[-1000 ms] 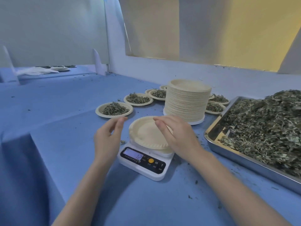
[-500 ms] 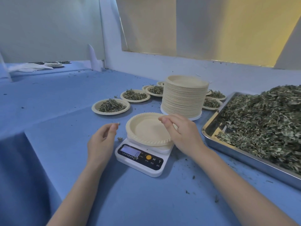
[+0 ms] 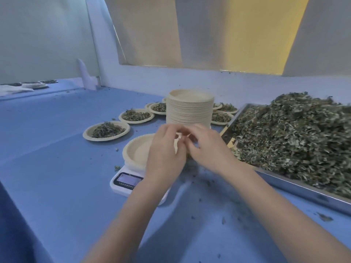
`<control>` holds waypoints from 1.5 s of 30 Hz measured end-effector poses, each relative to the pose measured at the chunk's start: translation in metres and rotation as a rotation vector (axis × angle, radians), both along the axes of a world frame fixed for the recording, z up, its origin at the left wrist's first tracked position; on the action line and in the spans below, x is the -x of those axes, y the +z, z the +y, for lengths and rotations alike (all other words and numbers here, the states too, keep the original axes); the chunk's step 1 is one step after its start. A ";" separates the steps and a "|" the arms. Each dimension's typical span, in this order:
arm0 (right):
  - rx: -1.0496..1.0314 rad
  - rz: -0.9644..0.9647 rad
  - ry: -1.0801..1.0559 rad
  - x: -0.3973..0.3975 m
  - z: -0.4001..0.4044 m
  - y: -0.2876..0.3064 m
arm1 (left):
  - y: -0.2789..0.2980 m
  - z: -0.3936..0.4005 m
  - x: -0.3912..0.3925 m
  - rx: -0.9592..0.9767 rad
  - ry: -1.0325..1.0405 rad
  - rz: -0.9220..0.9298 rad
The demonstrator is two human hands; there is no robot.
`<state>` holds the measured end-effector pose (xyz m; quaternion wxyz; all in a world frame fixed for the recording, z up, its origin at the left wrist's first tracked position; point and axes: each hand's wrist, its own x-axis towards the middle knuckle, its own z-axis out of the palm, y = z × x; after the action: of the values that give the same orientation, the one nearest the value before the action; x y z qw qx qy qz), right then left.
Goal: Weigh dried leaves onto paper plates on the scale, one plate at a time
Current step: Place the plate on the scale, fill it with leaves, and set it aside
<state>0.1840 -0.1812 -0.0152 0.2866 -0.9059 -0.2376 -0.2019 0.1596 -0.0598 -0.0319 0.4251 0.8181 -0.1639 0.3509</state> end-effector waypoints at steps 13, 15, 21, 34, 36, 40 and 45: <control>0.589 0.456 -0.632 0.043 -0.222 -0.005 | -0.006 -0.179 -0.044 -0.696 -0.121 0.662; 0.591 0.526 -0.598 0.036 -0.230 -0.014 | -0.004 -0.185 -0.058 -0.737 -0.159 0.790; 0.453 0.566 -0.501 -0.006 -0.215 -0.021 | -0.008 -0.190 -0.077 -0.689 -0.331 0.830; 0.437 0.664 -0.311 -0.022 -0.203 -0.024 | -0.001 -0.165 -0.085 -0.756 -0.403 0.822; 0.419 0.619 -0.287 -0.027 -0.193 -0.031 | -0.002 -0.171 -0.082 -0.759 -0.432 0.794; 0.307 0.530 -0.244 -0.028 -0.192 -0.036 | -0.005 -0.182 -0.079 -0.750 -0.432 0.754; 0.157 0.461 -0.279 -0.023 -0.193 -0.024 | 0.000 -0.186 -0.075 -0.651 -0.440 0.700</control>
<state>0.2073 -0.3745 -0.0389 0.2316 -0.9713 -0.0539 -0.0091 0.2345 -0.2453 -0.0321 0.2417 0.9224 -0.2806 -0.1100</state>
